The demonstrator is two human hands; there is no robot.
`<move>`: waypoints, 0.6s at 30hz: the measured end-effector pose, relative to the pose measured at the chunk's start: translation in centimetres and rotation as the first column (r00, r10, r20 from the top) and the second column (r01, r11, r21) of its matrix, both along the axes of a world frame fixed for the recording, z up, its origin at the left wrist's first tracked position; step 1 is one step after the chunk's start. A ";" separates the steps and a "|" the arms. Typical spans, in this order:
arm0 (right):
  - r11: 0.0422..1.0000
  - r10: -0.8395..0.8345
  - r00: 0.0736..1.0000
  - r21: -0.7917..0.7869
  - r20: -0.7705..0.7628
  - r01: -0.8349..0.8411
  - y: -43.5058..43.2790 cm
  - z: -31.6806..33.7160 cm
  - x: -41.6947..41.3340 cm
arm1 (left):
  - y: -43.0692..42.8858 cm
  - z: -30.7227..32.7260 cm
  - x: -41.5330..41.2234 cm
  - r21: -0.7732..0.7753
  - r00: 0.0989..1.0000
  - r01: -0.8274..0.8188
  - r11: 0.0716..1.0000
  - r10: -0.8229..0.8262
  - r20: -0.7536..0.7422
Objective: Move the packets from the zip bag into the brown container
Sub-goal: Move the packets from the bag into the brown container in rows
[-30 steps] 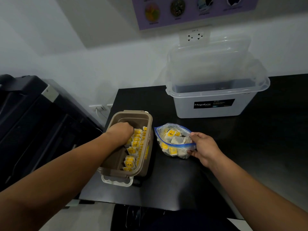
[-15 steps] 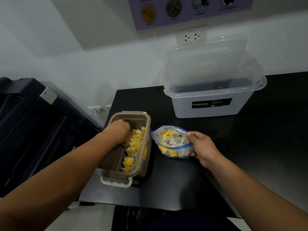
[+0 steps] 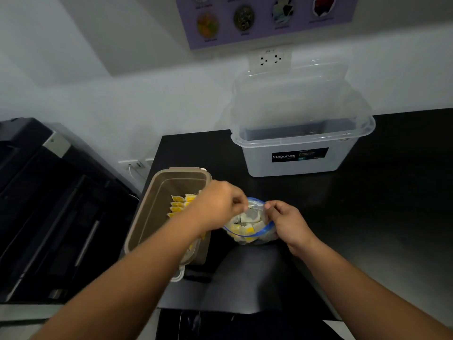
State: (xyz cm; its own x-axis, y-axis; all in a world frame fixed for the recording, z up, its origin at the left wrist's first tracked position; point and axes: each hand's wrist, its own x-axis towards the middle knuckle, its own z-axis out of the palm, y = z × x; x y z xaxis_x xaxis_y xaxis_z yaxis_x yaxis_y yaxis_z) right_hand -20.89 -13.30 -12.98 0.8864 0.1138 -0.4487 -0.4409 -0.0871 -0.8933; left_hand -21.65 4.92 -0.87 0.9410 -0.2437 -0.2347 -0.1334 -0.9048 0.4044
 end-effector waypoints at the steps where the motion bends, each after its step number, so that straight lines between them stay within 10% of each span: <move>1: 1.000 0.004 1.000 0.003 0.009 -0.004 -0.1 -0.1 0.0 | -0.9 -1.1 0.1 0.012 1.000 0.001 1.000 -0.001 -0.008; 11: 0.996 0.083 0.993 -0.037 0.080 -0.080 -1.6 -0.5 -0.5 | -4.8 -7.8 -0.2 0.091 0.981 0.031 0.995 -0.013 -0.193; 18: 0.997 0.073 0.994 -0.046 0.086 -0.069 -1.9 -0.4 -1.0 | -4.6 -8.7 -1.1 0.008 0.999 -0.045 0.999 0.045 -0.015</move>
State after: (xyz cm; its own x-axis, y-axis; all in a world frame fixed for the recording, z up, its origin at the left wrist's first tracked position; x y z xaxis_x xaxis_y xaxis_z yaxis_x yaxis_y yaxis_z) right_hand -21.90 -15.17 -13.43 0.9129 0.1605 -0.3754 -0.3524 -0.1543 -0.9230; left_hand -22.80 0.33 -9.61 0.9474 -0.1989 -0.2509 -0.0859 -0.9129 0.3990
